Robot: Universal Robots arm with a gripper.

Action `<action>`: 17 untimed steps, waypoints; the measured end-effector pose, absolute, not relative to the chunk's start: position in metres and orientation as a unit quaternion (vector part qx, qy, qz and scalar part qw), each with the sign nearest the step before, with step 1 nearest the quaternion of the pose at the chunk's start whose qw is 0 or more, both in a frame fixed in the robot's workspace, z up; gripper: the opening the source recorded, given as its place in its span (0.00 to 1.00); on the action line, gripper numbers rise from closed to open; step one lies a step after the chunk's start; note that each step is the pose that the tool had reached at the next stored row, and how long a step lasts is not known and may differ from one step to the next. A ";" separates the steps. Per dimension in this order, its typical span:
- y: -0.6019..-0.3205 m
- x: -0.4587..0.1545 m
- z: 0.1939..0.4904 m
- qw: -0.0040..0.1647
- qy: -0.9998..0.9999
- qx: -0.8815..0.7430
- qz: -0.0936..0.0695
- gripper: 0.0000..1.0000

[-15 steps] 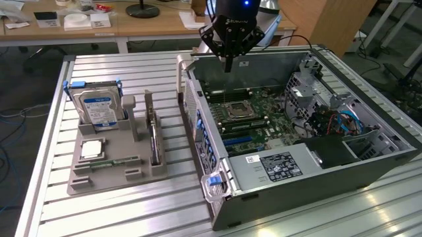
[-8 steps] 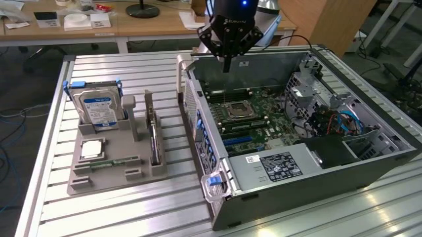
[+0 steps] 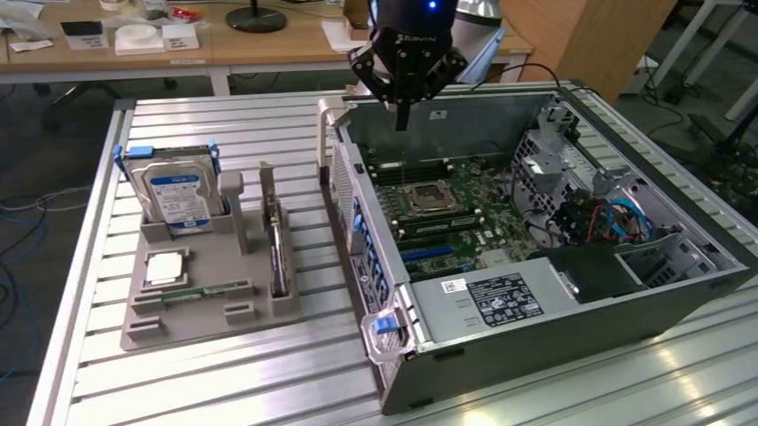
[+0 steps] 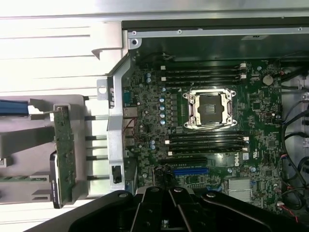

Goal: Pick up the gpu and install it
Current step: 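Reach for the gpu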

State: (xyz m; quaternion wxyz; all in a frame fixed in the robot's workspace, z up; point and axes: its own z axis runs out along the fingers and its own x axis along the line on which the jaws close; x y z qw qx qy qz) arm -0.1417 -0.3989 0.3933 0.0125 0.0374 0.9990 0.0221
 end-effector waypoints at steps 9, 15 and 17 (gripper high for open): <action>-0.399 -0.152 0.393 0.012 0.999 0.037 0.022 0.11; -0.399 -0.156 0.393 0.012 0.999 0.037 0.022 0.11; -0.399 -0.158 0.393 0.012 0.999 0.037 0.022 0.11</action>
